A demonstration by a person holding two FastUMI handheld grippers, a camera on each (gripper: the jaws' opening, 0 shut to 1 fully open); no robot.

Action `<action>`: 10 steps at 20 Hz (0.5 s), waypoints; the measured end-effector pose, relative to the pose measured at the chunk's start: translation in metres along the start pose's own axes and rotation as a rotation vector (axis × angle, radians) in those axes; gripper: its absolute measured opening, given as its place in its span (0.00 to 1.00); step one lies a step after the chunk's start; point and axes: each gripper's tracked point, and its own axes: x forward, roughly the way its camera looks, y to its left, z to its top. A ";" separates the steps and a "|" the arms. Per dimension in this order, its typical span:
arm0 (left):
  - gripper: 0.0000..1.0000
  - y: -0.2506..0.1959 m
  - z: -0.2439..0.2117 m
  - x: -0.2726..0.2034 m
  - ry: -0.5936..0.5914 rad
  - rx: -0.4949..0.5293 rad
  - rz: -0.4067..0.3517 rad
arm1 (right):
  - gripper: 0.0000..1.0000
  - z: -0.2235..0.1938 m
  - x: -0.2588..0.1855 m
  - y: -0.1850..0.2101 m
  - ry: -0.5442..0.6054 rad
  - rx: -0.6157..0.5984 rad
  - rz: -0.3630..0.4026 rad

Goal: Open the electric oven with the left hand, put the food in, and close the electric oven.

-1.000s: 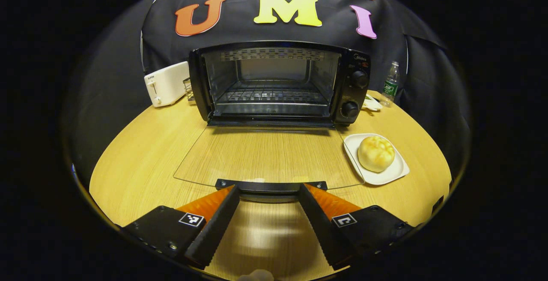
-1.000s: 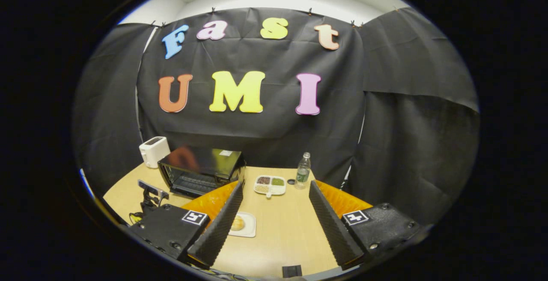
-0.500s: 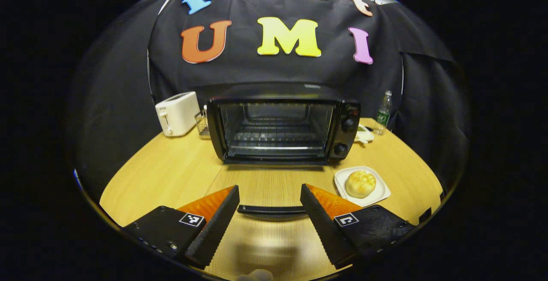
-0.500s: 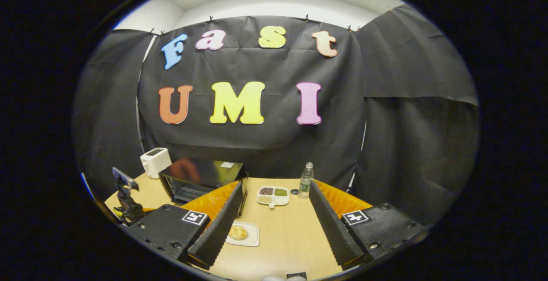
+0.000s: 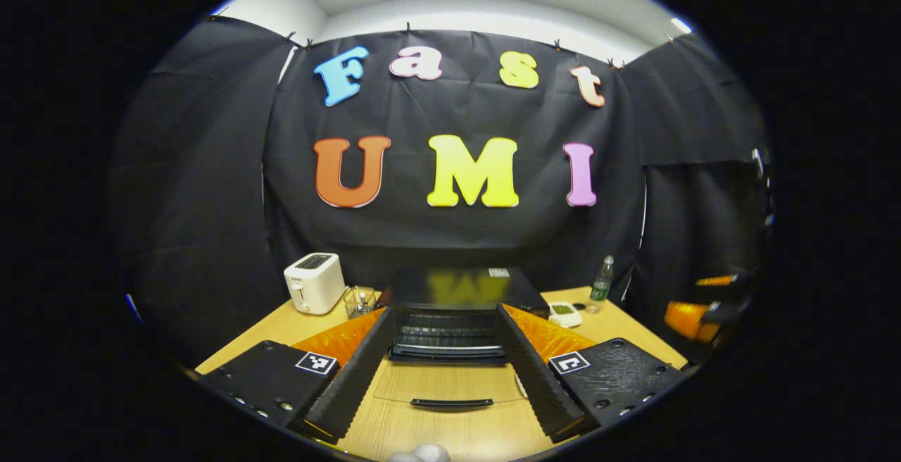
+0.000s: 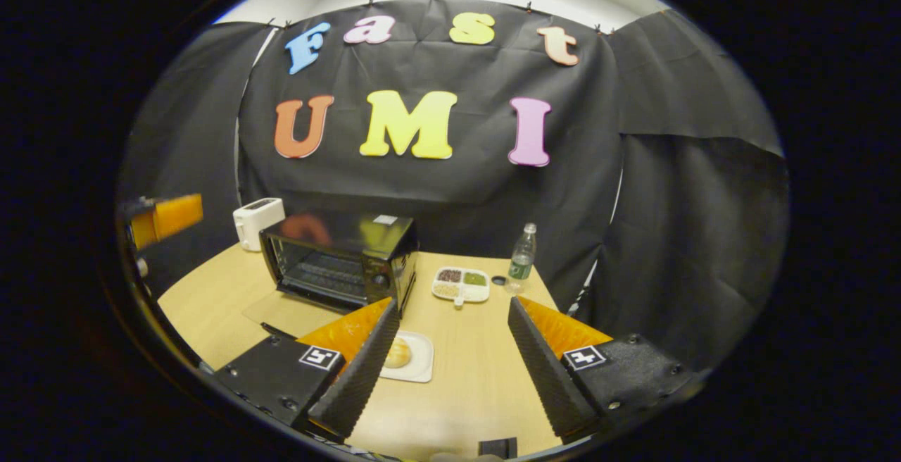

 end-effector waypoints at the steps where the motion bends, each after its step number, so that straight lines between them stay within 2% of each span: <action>1: 0.93 0.003 0.012 -0.006 -0.015 -0.007 0.008 | 0.99 -0.018 0.006 0.006 0.037 0.004 0.009; 5: 0.93 0.004 0.050 -0.023 -0.079 0.012 0.020 | 0.99 -0.083 0.040 0.035 0.161 0.062 0.064; 10: 0.92 0.001 0.069 -0.029 -0.112 0.024 0.016 | 1.00 -0.151 0.093 0.068 0.290 0.083 0.097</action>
